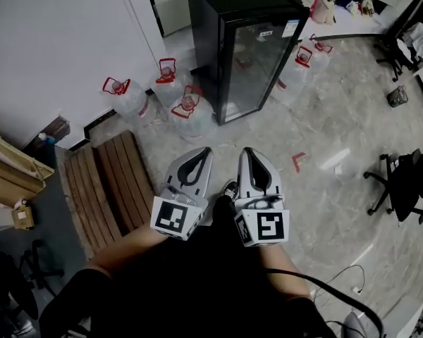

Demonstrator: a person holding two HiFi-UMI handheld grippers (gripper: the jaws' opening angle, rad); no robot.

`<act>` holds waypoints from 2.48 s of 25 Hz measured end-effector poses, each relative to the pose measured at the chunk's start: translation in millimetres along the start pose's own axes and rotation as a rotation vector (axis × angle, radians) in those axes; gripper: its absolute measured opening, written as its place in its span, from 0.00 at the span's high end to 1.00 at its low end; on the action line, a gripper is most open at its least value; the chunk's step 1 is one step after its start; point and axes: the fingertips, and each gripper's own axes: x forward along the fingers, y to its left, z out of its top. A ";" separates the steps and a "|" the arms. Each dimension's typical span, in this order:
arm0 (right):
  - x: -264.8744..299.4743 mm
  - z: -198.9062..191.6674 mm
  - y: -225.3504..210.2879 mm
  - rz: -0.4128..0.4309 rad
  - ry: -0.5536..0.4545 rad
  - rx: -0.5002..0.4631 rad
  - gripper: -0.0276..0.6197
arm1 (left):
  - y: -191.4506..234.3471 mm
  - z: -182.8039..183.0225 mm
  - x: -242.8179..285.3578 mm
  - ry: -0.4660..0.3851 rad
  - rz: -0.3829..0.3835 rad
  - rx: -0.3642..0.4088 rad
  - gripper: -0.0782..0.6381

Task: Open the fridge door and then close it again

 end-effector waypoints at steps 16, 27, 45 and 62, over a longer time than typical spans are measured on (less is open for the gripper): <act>190.7 -30.2 -141.2 0.065 0.080 0.062 0.93 | 95.4 -50.3 233.1 0.115 0.147 -0.002 0.89; 273.7 -169.4 -188.1 -0.091 0.219 0.147 0.93 | 220.0 -187.8 364.4 0.136 0.085 -0.013 0.77; 263.6 -271.2 -213.4 -0.197 0.304 0.205 0.93 | 229.1 -228.2 405.4 0.046 -0.008 0.013 0.79; 176.1 -242.4 -272.9 -0.358 0.243 0.159 0.93 | 65.1 -230.6 359.4 0.039 -0.023 0.046 0.84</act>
